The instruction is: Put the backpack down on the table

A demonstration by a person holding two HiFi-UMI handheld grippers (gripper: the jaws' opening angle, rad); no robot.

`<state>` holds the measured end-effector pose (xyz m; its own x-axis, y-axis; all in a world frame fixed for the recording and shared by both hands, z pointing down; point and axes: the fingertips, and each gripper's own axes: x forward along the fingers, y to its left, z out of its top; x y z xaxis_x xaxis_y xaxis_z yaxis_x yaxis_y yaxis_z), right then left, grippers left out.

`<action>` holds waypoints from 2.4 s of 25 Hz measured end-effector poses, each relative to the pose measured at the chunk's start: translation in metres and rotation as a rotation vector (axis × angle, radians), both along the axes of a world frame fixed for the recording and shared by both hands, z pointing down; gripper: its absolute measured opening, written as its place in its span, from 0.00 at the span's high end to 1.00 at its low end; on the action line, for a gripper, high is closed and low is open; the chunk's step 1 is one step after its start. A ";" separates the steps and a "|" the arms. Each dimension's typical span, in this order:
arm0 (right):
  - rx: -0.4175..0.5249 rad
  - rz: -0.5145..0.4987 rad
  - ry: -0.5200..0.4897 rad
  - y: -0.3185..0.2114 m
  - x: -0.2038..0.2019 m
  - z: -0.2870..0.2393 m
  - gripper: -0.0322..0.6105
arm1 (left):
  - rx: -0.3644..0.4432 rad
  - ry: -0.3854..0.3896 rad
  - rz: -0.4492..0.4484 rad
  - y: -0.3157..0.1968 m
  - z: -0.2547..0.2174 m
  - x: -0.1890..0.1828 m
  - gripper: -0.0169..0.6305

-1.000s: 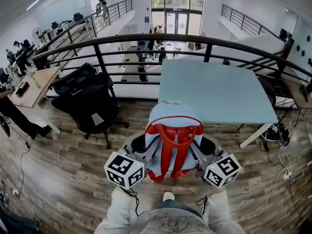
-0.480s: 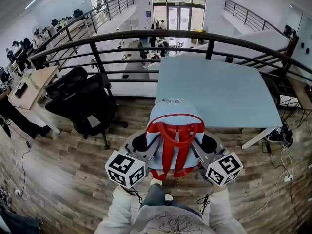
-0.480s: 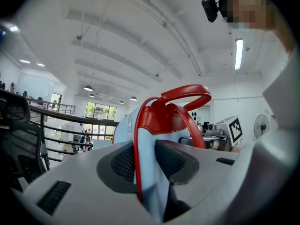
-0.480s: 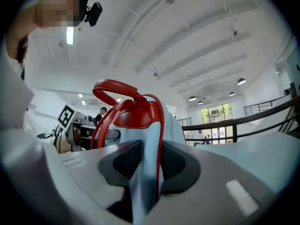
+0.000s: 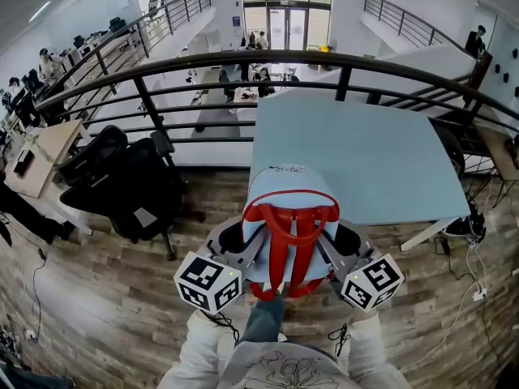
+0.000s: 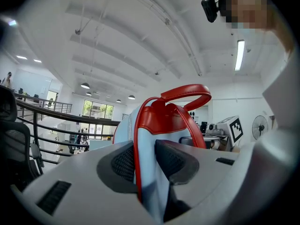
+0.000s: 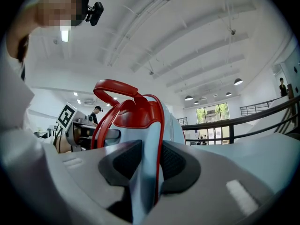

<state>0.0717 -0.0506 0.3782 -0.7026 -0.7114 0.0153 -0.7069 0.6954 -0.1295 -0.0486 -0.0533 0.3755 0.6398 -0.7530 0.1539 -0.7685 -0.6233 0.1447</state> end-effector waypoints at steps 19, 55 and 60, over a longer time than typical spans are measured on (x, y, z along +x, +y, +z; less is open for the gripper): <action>0.039 0.080 0.016 -0.100 0.005 -0.011 0.76 | 0.032 0.012 0.076 -0.108 -0.010 0.006 0.79; -0.094 0.072 0.151 -0.183 0.021 0.033 0.75 | -0.090 -0.014 0.102 -0.195 0.034 0.021 0.79; -0.112 0.078 0.176 -0.196 0.028 0.044 0.75 | -0.110 -0.029 0.096 -0.207 0.047 0.027 0.79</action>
<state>0.0994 -0.2461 0.4225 -0.6252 -0.7503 0.2148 -0.7764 0.6260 -0.0731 -0.0213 -0.2601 0.4225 0.7021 -0.6662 0.2516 -0.7110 -0.6756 0.1950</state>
